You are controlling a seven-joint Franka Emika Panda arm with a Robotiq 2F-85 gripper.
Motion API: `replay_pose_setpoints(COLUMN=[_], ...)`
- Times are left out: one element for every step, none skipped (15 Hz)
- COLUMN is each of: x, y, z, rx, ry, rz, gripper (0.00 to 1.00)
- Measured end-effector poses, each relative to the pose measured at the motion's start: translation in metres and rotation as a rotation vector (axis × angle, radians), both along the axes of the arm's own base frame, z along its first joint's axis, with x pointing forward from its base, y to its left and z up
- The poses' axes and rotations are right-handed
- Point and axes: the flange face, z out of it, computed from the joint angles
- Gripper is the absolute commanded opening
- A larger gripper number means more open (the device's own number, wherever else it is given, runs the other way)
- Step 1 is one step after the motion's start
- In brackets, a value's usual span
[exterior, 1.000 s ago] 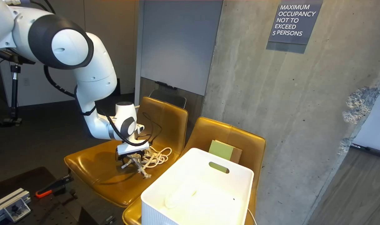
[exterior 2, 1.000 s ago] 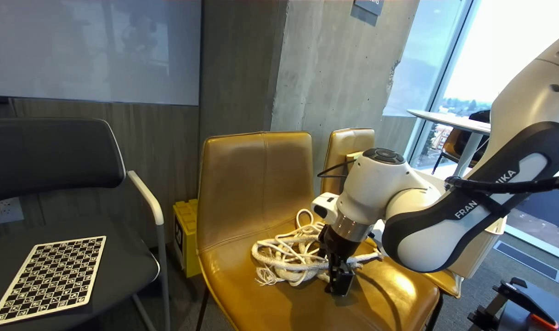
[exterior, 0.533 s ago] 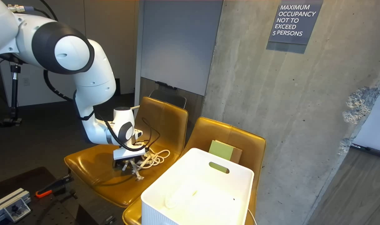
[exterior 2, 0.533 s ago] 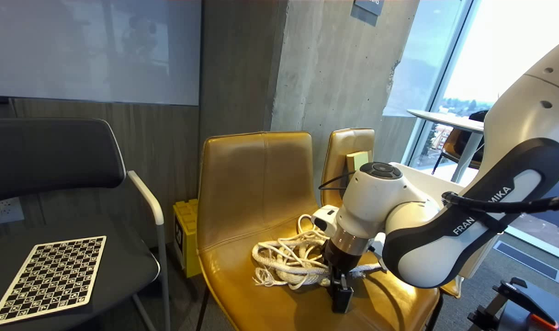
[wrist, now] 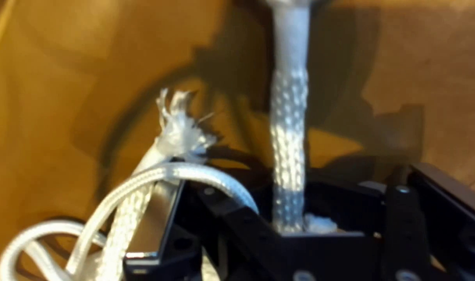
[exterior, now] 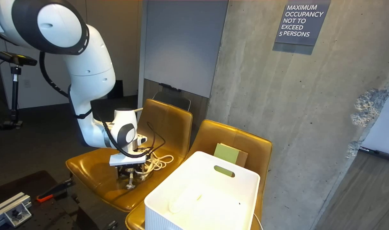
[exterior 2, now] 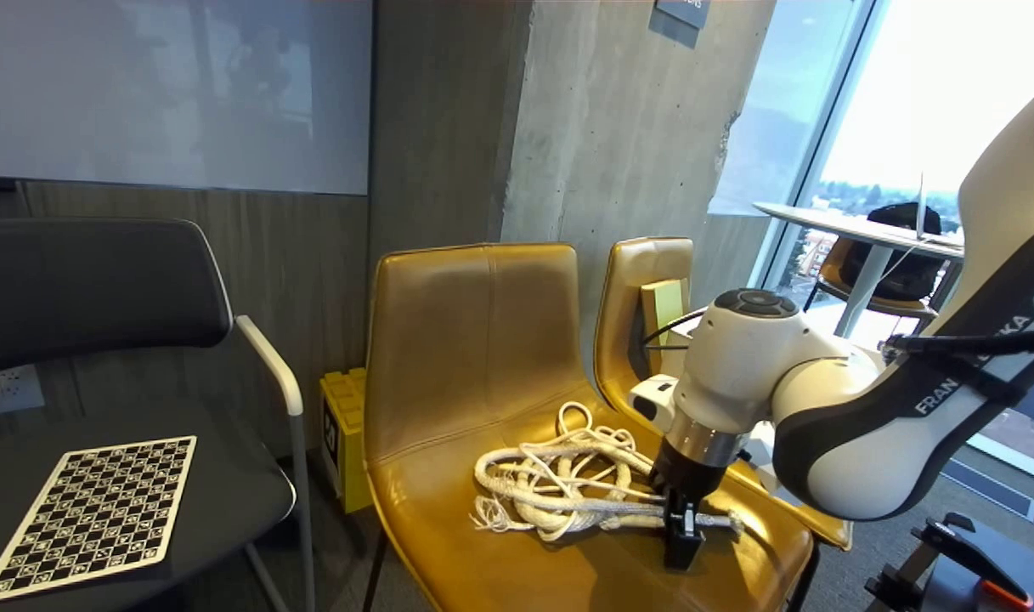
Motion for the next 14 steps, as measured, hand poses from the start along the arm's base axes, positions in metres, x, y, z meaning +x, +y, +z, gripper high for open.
replay_pose_setpoints(x=[-0.002,0.0,0.003,0.007,0.012,0.016,0.02,0.024,0.027,0.03,0.032,0.034,0.035,0.037], y=[-0.013,-0.027,-0.041,-0.055,-0.069,-0.082,-0.096,-0.111,-0.124,-0.137,-0.149,-0.16,-0.169,-0.177], z=[0.012,0.029,0.047,0.067,0.087,0.108,0.129,0.15,0.172,0.193,0.212,0.23,0.245,0.258], rx=[-0.003,-0.005,-0.005,0.0,0.006,0.015,0.026,0.038,0.05,0.062,0.072,0.083,0.095,0.105], ry=[-0.003,-0.012,-0.023,-0.038,-0.052,-0.065,-0.077,-0.088,-0.097,-0.104,-0.111,-0.117,-0.121,-0.126], rz=[-0.018,-0.038,-0.057,-0.075,-0.093,-0.11,-0.126,-0.14,-0.15,-0.159,-0.166,-0.172,-0.176,-0.179], gripper=[0.0,0.0,0.0,0.0,0.0,0.0,0.0,0.0,0.0,0.0,0.0,0.0,0.0,0.0])
